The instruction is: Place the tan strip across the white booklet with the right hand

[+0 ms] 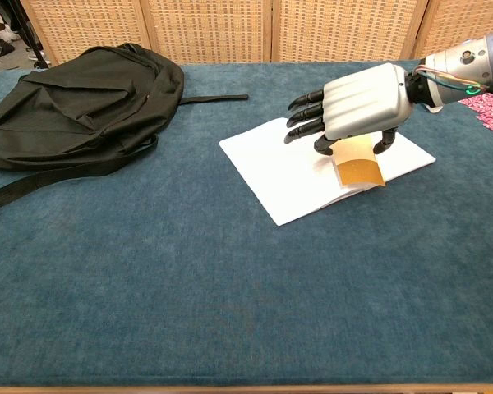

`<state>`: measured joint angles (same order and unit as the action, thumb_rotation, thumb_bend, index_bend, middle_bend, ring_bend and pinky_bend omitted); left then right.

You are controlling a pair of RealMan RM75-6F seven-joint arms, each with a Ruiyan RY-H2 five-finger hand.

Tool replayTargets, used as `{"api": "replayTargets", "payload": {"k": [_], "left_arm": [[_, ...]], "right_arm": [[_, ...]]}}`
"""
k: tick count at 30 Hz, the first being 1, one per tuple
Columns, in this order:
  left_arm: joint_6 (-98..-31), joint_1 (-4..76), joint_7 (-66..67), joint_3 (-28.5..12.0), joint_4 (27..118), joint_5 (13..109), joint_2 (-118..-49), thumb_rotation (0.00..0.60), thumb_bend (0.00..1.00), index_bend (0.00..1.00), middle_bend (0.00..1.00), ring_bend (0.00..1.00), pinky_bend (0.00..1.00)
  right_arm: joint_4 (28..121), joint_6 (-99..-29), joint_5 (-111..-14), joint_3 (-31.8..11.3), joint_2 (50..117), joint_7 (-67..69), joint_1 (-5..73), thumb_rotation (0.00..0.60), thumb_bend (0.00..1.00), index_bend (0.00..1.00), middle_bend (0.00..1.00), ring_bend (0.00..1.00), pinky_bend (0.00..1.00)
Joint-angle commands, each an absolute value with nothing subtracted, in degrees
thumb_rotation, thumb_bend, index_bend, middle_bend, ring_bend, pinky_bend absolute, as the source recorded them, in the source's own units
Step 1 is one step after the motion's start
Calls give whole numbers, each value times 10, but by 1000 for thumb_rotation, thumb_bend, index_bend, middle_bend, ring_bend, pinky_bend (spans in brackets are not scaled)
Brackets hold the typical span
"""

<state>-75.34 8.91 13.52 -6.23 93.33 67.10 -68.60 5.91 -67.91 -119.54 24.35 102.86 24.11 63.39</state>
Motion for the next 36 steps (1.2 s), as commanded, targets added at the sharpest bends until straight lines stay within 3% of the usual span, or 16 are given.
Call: {"api": "replayTargets", "payload": {"k": [1,5,8,14,17,28,31,33,36], "left_arm": [[-752,90,135,-62,933,670,-686,600,0,0,0,0,0],[-750,91,135,-61,934,669,-686,600,0,0,0,0,0],[-750,91,134,-61,934,669,-686,600,0,0,0,0,0],[-751,92,134,-59,937,673,-685,600,0,0,0,0,0],[-760,90,134,-57,943,683,-683,600,0,0,0,0,0],[-788,80,121,-52,952,712,-672,600,0,0,0,0,0],[-803,75,119,-52,954,722,-670,600,0,0,0,0,0],[-809,72,116,-51,957,729,-668,600,0,0,0,0,0],[-816,68,110,-47,962,741,-664,600,0,0,0,0,0]], "right_arm": [[56,-677,-1194,245,1027,238,633,600,392,442,65,0,0],[55,-674,-1190,245,1022,236,630,600,369,209,24,0,0],[54,-670,-1185,244,1015,233,625,600,363,121,2,0,0],[59,-682,-1177,241,997,231,615,600,362,87,0,0,0],[75,-706,-1144,212,980,250,601,600,382,86,0,0,0],[219,-669,-1030,123,923,351,546,600,647,86,0,0,0],[311,-625,-1000,107,891,350,539,600,801,86,0,0,6],[380,-595,-975,93,868,340,537,600,963,86,0,0,15],[521,-530,-921,69,819,329,535,600,1000,86,0,0,17]]}}
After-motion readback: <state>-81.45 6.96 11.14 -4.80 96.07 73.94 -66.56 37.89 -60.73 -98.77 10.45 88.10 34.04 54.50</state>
